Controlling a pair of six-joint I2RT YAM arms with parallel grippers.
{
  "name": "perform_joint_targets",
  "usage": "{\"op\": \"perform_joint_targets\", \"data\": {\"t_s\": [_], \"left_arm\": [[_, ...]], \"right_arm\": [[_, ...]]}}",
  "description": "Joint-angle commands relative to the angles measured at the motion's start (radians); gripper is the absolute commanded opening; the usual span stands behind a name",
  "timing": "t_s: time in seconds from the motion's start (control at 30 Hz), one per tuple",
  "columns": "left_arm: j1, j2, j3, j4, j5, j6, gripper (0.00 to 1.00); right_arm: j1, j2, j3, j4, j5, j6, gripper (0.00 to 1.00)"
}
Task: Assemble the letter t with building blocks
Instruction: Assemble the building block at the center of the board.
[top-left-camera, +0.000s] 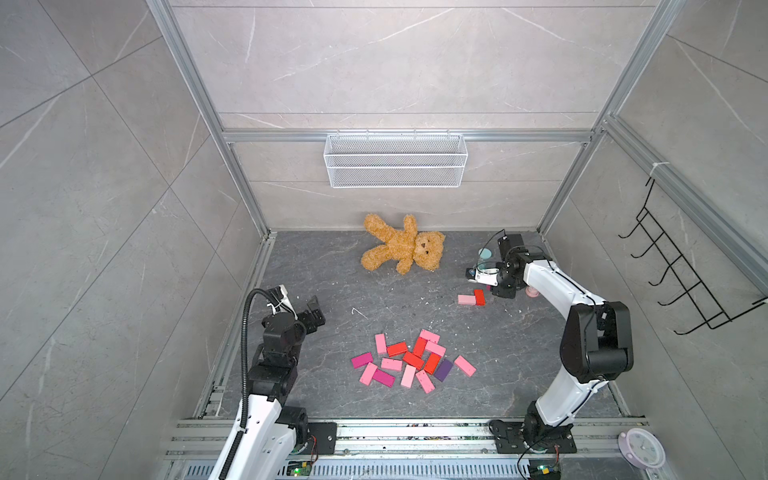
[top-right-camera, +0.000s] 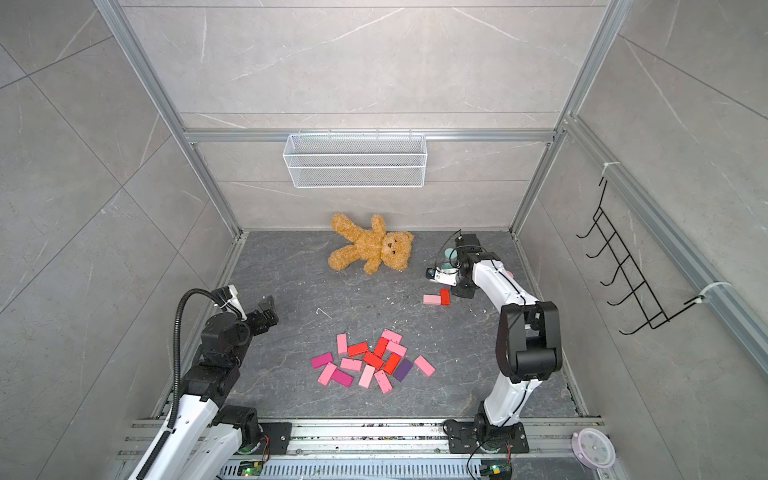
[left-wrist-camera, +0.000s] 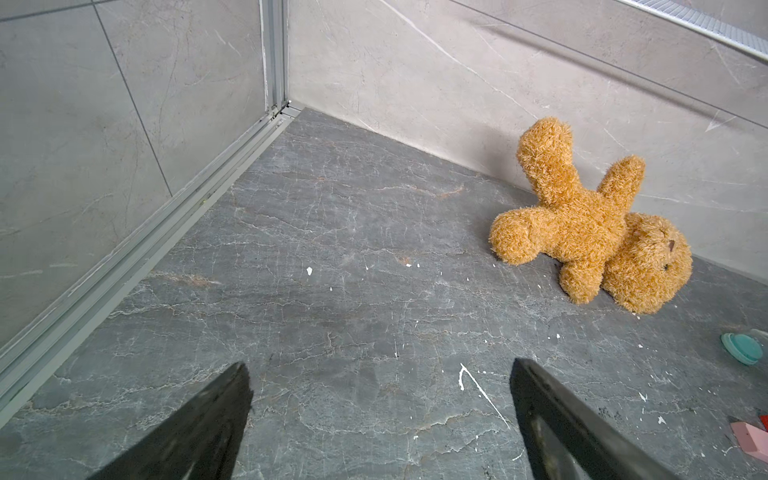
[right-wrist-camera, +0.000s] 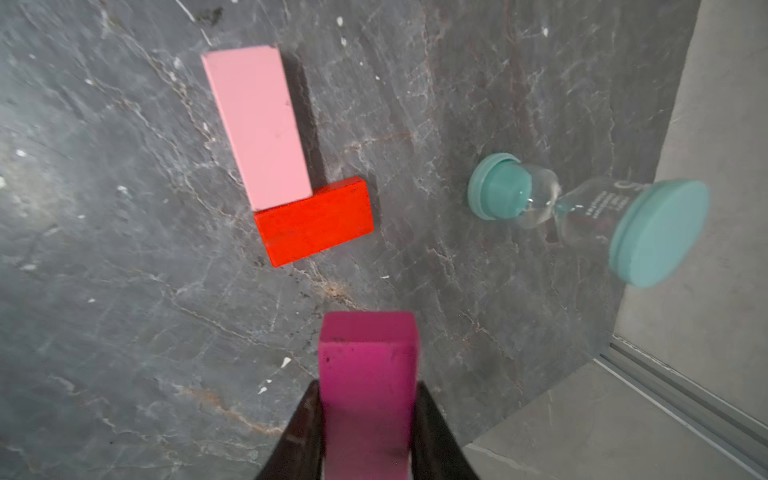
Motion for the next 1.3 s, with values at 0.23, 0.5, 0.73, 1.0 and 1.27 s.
{"op": "perform_joint_targets", "data": {"t_s": [0.23,0.5,0.73,1.0,1.27], "left_arm": [[-0.011,-0.045,-0.041,0.120,-0.002,0.013,0.99],[-0.021,-0.051,-0.027,0.103,-0.002,0.018,0.99],[-0.025,-0.055,-0.028,0.103,-0.007,0.017,0.99],[-0.029,-0.054,-0.031,0.105,-0.006,0.016,0.99],[-0.036,-0.055,-0.032,0.106,-0.005,0.016,0.99]], "right_arm": [[-0.026,0.072,-0.010,0.007,0.008,-0.074,0.00],[-0.062,0.097,-0.105,0.116,-0.024,-0.090,0.01],[-0.070,0.143,-0.114,0.142,-0.038,-0.109,0.02],[-0.070,0.161,-0.103,0.127,-0.066,-0.160,0.06],[-0.068,0.164,-0.174,0.188,-0.056,-0.185,0.18]]}}
